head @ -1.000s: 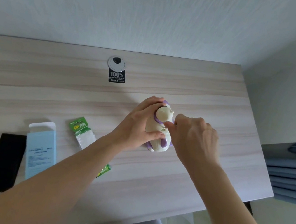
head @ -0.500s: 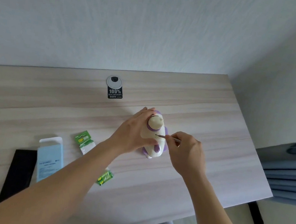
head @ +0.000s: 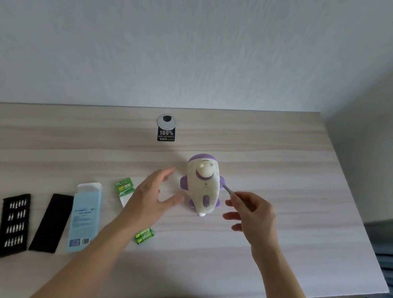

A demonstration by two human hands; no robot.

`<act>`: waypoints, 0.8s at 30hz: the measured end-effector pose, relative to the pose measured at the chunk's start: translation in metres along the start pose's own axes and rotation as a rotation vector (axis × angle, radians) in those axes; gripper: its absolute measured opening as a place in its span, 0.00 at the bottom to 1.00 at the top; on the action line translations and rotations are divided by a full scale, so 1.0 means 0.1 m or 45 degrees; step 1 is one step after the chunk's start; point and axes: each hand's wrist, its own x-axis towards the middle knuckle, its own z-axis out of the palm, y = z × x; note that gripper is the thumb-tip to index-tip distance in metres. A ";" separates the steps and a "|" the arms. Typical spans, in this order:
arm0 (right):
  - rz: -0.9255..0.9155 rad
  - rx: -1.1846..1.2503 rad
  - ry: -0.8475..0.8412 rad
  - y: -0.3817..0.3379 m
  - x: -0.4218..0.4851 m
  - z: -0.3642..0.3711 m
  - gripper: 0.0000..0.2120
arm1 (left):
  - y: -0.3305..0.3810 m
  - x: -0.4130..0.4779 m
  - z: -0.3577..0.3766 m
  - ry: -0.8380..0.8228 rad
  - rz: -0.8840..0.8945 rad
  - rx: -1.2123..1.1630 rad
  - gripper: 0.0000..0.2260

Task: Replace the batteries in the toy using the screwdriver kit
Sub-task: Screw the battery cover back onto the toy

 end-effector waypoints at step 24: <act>-0.147 0.054 -1.141 0.06 -0.54 0.27 0.07 | 0.76 -1.51 0.32 0.760 -0.442 -0.741 0.04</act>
